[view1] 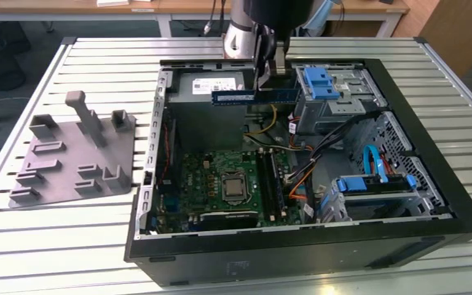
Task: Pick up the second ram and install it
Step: 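Pick up the second ram and move it above second insertion slot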
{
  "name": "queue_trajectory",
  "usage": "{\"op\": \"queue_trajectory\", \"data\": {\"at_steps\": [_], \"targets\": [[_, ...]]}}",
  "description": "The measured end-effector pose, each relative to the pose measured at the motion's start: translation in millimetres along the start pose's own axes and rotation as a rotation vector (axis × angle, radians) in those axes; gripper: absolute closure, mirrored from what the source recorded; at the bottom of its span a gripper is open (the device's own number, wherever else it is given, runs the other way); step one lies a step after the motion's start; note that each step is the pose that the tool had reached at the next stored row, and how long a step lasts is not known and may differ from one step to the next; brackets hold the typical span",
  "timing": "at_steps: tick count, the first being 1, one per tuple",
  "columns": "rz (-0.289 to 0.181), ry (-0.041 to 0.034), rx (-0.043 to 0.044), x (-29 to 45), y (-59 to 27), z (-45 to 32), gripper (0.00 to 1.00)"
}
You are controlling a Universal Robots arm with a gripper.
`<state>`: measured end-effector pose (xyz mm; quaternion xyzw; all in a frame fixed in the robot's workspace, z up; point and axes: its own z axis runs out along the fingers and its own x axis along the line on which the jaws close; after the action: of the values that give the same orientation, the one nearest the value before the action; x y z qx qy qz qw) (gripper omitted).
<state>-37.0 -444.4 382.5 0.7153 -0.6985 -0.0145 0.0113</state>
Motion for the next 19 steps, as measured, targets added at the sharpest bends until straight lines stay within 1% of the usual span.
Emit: {"op": "queue_trajectory", "data": {"at_steps": [3,7,12,14,17,19], "targets": [[0.017,-0.0011,0.0001,0.9,0.0,2.1,0.86],[0.049,-0.0082,0.0005,0.9,-0.2,4.6,0.86],[0.119,-0.0109,0.0009,0.9,-0.3,8.0,0.86],[0.121,-0.0108,0.0008,2.3,-0.4,8.6,0.86],[0.111,-0.011,0.0009,3.9,-0.8,10.4,0.86],[0.109,-0.0107,-0.0003,5.8,-4.3,14.8,0.86]]}}
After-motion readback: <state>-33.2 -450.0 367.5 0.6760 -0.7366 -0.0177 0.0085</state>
